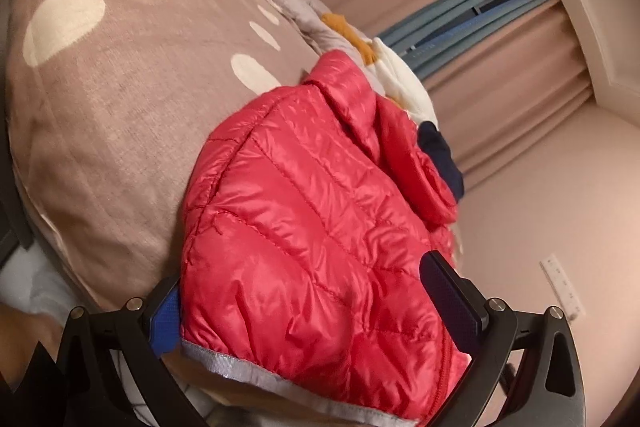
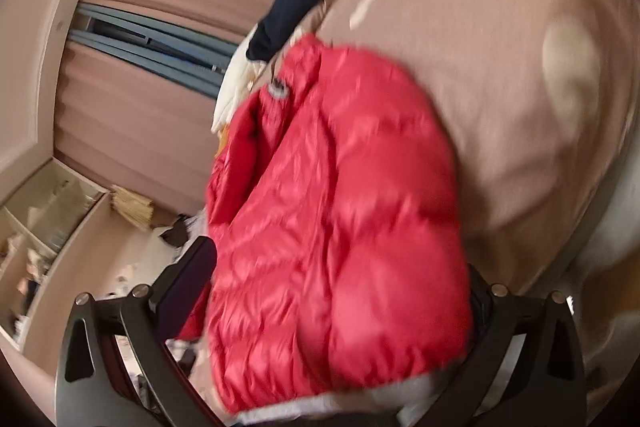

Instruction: Fold large clothes

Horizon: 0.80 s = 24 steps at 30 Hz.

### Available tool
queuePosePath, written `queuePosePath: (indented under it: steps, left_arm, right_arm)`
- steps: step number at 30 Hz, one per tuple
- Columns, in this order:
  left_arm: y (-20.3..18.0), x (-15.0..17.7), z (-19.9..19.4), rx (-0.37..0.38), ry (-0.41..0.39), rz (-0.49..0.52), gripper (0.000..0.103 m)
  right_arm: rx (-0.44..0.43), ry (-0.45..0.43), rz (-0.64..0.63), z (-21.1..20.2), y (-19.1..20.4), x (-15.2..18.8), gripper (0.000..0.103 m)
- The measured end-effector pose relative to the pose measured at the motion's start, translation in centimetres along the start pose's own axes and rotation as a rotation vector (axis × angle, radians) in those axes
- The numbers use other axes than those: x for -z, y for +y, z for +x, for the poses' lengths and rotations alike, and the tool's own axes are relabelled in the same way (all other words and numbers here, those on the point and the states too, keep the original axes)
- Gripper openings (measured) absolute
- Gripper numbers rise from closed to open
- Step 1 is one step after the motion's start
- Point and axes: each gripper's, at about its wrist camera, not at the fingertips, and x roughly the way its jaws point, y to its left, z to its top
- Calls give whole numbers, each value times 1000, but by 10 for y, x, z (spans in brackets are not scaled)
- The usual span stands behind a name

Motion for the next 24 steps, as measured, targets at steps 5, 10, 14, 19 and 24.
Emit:
queuePosePath:
  steps: [5, 10, 14, 19, 24]
  left_arm:
    - [7, 0, 3, 149, 80, -154, 101]
    - [-3, 4, -4, 70, 39, -100, 101]
    - [-6, -9, -21, -13, -108, -40, 101]
    - [-2, -3, -18, -107, -112, -55, 101]
    - [1, 3, -13, -134, -117, -22, 101]
  right_arm:
    - [-82, 81, -44, 10, 25, 14, 102]
    - [-16, 91, -131, 17, 38, 22, 102]
    - [5, 59, -102, 14, 34, 8, 102]
    - [26, 31, -102, 7, 30, -8, 101]
    - [38, 26, -117, 3, 25, -15, 101]
